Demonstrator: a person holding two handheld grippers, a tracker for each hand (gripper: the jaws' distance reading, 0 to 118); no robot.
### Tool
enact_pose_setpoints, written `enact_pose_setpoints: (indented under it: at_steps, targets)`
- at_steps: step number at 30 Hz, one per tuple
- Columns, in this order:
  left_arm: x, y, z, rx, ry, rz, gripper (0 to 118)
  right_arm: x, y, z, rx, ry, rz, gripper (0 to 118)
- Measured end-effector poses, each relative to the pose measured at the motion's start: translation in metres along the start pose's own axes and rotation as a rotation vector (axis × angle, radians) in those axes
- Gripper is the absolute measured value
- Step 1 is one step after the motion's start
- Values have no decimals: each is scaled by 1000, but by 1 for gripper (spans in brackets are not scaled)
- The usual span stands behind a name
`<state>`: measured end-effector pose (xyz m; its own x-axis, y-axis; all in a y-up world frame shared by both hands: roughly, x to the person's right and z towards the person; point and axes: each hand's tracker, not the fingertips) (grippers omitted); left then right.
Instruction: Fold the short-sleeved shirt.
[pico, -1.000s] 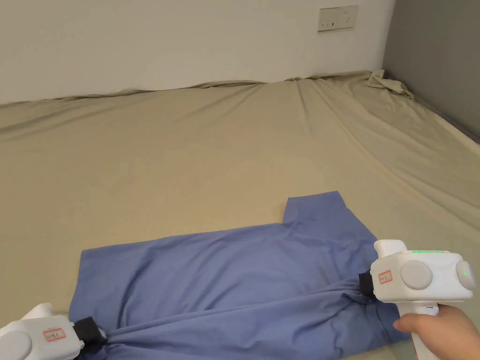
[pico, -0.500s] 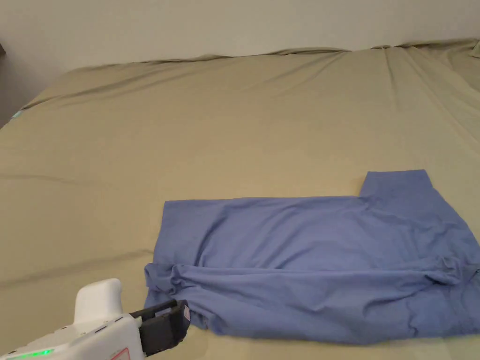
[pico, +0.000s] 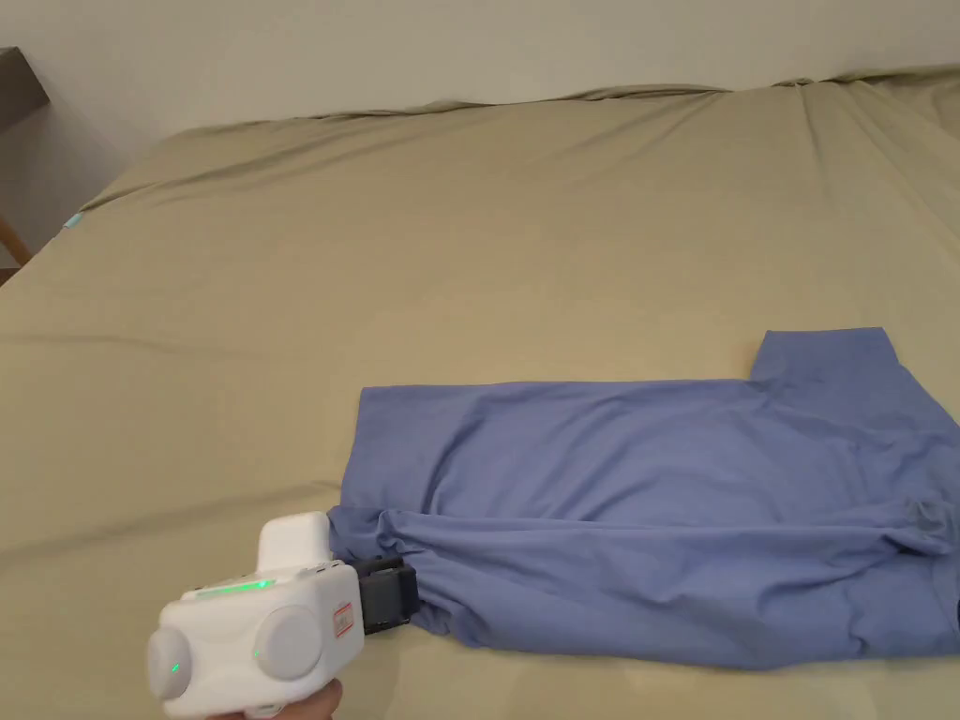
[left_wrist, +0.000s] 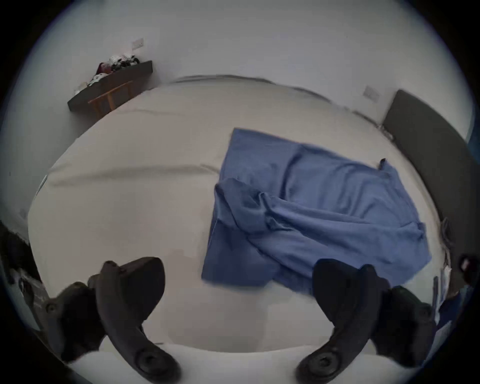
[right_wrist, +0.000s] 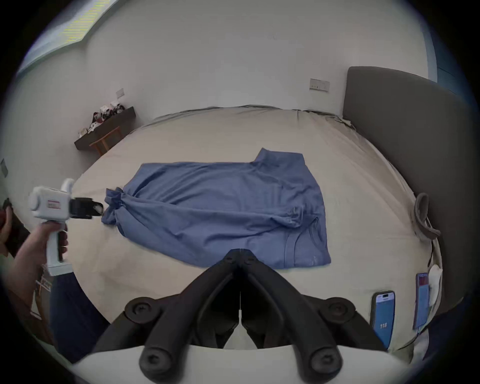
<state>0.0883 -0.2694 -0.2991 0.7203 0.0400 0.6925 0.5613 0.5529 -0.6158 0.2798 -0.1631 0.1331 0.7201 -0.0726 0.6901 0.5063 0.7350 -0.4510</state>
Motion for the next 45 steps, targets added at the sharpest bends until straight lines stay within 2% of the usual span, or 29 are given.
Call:
enact_pose_setpoints:
  at_steps: [5,7,8,9,10,11,13,15,16,17,18,19,21,23,26,27,28,29,30,31,32,34,37,40,42,45]
  targets:
    - [2,2,-44,-82,-32,13,115,7,1,1,-4,-38,-6,3]
    - [3,-1,-27,-70,-20,-17,100,16,1,-2,-15,-58,-21,3]
    - [0,2,-20,-68,-115,-12,83,23,1,-5,-19,-68,-33,3]
    - [-5,4,-15,-84,-192,14,57,27,3,-7,-29,-80,-45,3]
    - [-9,6,1,-77,-243,55,21,33,3,-11,-34,-89,-57,3]
    - [-10,4,10,-49,-224,65,14,41,3,-16,-35,-101,-69,3]
    - [-12,1,20,-40,-215,4,14,61,4,-29,-40,-97,-100,3]
    - [-16,2,39,-17,-220,9,14,79,6,-46,-55,-54,-110,3]
    - [-16,1,42,-22,-229,16,14,85,9,-55,-70,-63,-107,22]
    - [-14,-1,44,-18,-221,-1,14,94,10,-69,-89,-61,-117,86]
    - [-10,3,49,-13,-197,-61,14,102,10,-82,-143,-53,-147,118]
    - [-7,2,50,-40,-207,-74,14,108,15,-84,-80,-60,-167,118]
    - [-7,2,53,-43,-217,-61,14,120,17,-106,-134,-79,-171,117]
    - [-7,8,53,-43,-219,-53,14,126,14,-128,-208,-151,-112,117]
    - [-8,9,50,-52,-224,-44,14,133,1,-157,-323,-99,-166,116]
    - [-9,7,49,-64,-237,-33,14,135,-2,-163,-371,-60,-187,107]
    - [-11,6,48,-70,-238,-29,14,137,-5,-165,-382,-46,-213,89]
    - [-14,5,47,-81,-245,-19,14,137,-7,-164,-362,-93,-214,65]
    - [-16,9,43,-89,-253,-2,14,135,-6,-158,-340,-183,-158,46]
    - [-21,10,43,-90,-260,15,14,137,-5,-152,-332,-168,-127,27]
    - [-24,10,44,-103,-280,31,14,145,-4,-147,-346,-93,-193,10]
    - [-31,16,42,-133,-321,48,14,152,-2,-130,-340,38,-347,10]
    - [-43,24,48,-148,-374,59,14,150,3,-104,-313,20,-246,9]
    - [-51,34,59,-146,-388,25,14,143,10,-75,-326,53,-225,8]
    - [-58,39,67,-152,-392,9,14,124,16,-50,-338,35,-130,8]
    - [-72,35,81,-174,-430,5,14,116,14,-24,-368,48,-127,8]
